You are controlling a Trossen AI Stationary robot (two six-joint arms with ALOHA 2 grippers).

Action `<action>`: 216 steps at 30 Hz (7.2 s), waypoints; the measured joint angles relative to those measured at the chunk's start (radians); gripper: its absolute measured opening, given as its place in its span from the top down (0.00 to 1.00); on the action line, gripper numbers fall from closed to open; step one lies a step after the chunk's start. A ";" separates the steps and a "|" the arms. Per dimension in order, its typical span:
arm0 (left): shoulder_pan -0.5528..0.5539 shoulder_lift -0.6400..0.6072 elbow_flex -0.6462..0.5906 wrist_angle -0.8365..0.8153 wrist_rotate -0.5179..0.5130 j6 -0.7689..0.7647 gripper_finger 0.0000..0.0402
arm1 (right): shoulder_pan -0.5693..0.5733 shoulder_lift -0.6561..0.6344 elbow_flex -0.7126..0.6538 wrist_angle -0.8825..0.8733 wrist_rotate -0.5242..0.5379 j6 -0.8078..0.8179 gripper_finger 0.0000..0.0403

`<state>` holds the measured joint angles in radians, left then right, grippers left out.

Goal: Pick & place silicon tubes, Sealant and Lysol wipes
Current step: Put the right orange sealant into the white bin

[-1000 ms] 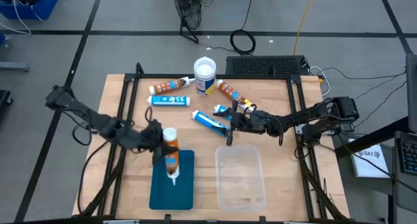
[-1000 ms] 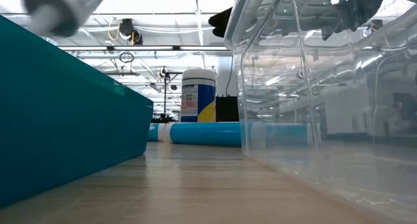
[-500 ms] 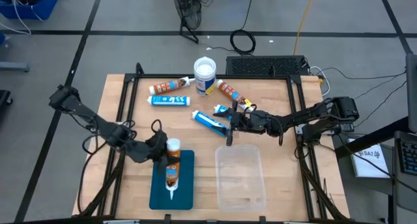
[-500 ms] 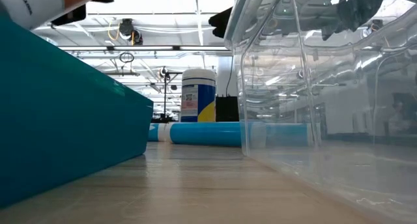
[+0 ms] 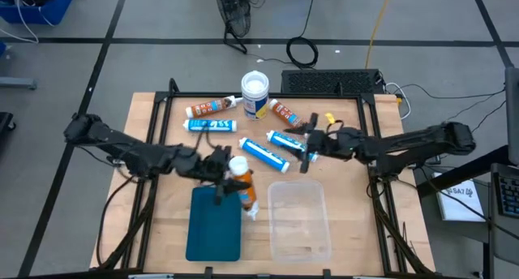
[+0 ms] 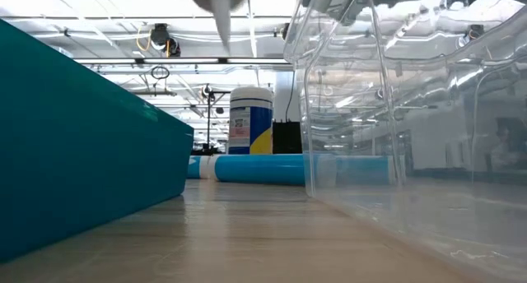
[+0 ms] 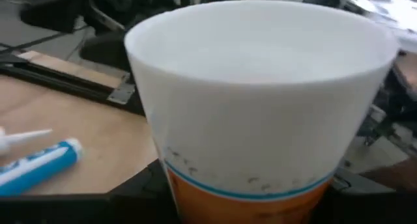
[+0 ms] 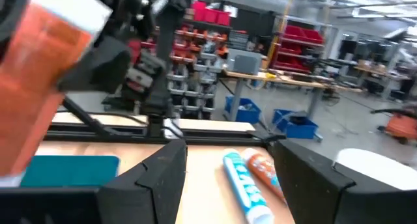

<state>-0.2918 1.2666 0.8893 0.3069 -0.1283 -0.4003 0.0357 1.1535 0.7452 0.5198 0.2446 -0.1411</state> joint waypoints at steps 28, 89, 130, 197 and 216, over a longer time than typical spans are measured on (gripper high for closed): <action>0.042 0.298 0.409 -0.111 0.178 0.191 0.49 | 0.000 -0.068 0.000 -0.218 0.017 0.013 0.50; 0.179 0.694 0.628 0.239 0.644 0.186 0.49 | -0.001 -0.364 0.000 -0.404 0.046 -0.003 0.54; 0.125 0.671 0.628 -0.111 0.222 0.025 0.21 | -0.001 -0.364 0.000 -0.443 0.046 -0.003 0.54; 0.284 0.073 -0.273 0.201 0.080 0.415 0.43 | -0.561 0.470 0.488 -1.223 -0.199 0.099 0.32; 0.284 0.180 -0.271 0.346 0.101 0.313 0.43 | -0.443 0.301 0.488 -1.303 -0.145 0.173 0.37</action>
<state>-0.0078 1.4467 0.6184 0.6526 -0.0277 -0.0868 -0.4071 1.4541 1.2331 -0.7829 0.1001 0.0324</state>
